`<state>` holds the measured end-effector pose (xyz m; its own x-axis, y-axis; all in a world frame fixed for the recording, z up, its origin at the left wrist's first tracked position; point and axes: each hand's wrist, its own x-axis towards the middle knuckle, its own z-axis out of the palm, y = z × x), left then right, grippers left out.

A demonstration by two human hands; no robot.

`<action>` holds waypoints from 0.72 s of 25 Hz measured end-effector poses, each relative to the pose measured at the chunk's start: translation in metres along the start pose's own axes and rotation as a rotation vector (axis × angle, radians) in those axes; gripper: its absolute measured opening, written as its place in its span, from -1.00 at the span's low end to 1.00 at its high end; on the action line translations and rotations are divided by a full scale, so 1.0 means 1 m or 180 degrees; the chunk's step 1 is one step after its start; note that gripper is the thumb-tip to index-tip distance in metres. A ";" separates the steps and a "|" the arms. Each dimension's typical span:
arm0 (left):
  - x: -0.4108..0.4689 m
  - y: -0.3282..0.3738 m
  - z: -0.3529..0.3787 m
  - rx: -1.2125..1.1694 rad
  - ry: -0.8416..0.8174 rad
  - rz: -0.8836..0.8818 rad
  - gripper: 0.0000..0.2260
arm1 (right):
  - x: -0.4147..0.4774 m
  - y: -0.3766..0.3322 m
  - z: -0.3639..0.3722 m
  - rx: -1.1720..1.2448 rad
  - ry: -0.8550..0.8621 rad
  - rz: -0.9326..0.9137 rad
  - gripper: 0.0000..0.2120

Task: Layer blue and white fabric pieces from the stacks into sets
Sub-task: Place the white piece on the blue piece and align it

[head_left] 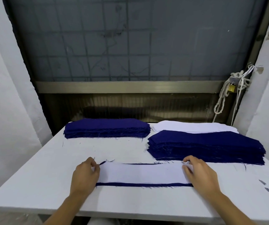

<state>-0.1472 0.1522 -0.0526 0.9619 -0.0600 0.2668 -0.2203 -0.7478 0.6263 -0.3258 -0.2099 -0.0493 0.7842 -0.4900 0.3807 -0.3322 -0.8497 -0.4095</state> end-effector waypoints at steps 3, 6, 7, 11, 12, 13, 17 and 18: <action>0.000 0.000 0.001 0.0056 -0.0036 0.0068 -0.82 | 0.000 0.001 0.000 -0.0278 0.0115 -0.0428 -0.90; 0.001 0.001 0.000 -0.0097 0.0012 0.0014 -0.83 | 0.000 -0.001 0.000 -0.0329 -0.0002 -0.0693 -0.87; 0.001 0.001 0.000 -0.0132 0.0032 0.0002 -0.82 | 0.000 -0.001 0.000 -0.0288 -0.0131 -0.0625 -0.87; 0.001 0.000 0.002 -0.0266 0.0031 -0.0075 -0.82 | 0.003 -0.001 0.001 -0.0327 -0.0297 -0.0501 -0.87; 0.001 0.000 0.002 -0.0302 0.0023 -0.0084 -0.82 | 0.003 -0.001 0.001 -0.0354 -0.0318 -0.0469 -0.88; 0.001 0.000 0.002 -0.0337 0.0020 -0.0097 -0.82 | 0.003 -0.001 0.000 -0.0418 -0.0341 -0.0444 -0.88; 0.001 0.001 0.000 -0.0434 0.0136 -0.0111 -0.80 | 0.015 -0.013 -0.006 -0.0576 -0.0302 -0.0474 -0.87; 0.002 0.001 0.000 -0.0432 0.0166 -0.0092 -0.79 | 0.022 -0.019 -0.008 -0.0513 -0.0282 -0.0528 -0.87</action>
<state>-0.1451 0.1516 -0.0510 0.9592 -0.0026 0.2827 -0.2159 -0.6522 0.7267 -0.3066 -0.2058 -0.0264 0.8755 -0.3283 0.3547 -0.2689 -0.9406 -0.2071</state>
